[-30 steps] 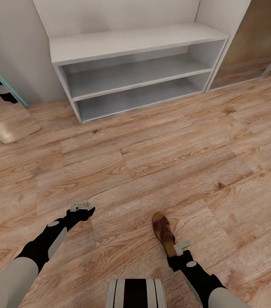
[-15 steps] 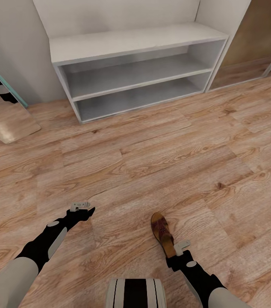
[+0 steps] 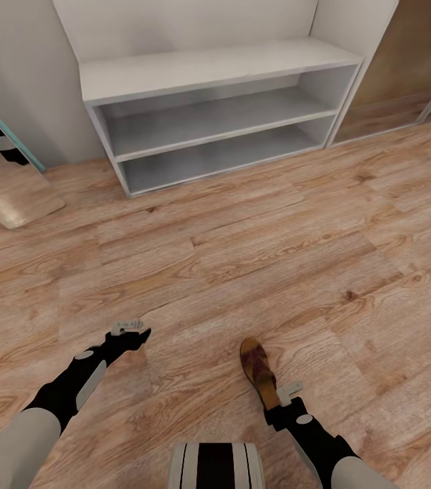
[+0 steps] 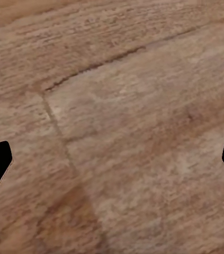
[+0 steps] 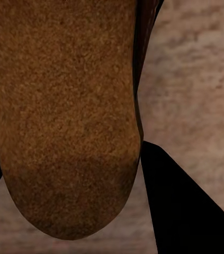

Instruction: Pick up the two gym shoes and the two sandals from the corridor floor and place them onto the hallstand (shoe rack) in the corridor, making sure they are on the rack and not on the floor. Arrange them so the two gym shoes are next to each other and the two sandals are next to each other.

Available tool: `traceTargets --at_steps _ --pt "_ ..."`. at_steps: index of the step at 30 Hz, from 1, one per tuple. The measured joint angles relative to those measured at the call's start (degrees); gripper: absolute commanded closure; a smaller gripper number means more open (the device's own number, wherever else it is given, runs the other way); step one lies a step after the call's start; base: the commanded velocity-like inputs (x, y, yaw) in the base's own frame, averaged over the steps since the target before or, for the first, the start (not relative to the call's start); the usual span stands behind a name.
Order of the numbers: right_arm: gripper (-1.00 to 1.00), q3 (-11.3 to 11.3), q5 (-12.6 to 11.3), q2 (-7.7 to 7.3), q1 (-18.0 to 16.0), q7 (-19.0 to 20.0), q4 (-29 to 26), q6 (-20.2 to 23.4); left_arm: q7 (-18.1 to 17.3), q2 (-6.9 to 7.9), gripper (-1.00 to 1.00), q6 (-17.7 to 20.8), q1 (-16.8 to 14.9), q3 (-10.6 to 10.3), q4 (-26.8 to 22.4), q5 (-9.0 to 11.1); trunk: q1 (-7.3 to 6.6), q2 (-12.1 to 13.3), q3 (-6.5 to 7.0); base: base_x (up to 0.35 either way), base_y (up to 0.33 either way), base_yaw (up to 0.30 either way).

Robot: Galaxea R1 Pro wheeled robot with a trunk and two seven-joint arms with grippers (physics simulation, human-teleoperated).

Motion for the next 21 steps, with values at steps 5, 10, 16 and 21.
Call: traceTargets --at_steps 5,10,16,21 --pt "1.0 -0.09 0.0 0.0 0.0 0.0 -0.14 0.02 0.0 0.04 -1.0 0.02 0.0 0.02 -0.01 0.0 -0.13 0.07 1.11 0.0 0.0 0.0" --pt "1.0 -1.72 -0.3 -0.01 0.0 0.01 -0.46 0.05 0.0 0.08 -1.0 0.03 -0.01 0.08 -0.07 0.0 -0.26 0.13 2.22 0.0 0.0 0.0" --pt "1.0 -8.49 -0.99 0.0 0.0 0.35 -0.89 0.05 0.0 0.09 -1.0 0.1 -0.02 0.15 -0.23 0.0 -0.41 0.21 3.55 0.0 0.0 0.0" --pt "1.0 -10.05 -0.96 -0.06 -0.03 0.37 -3.88 0.3 0.0 0.16 -1.0 0.11 -0.02 0.11 -0.25 0.0 -0.54 0.28 4.66 0.0 0.0 0.0"
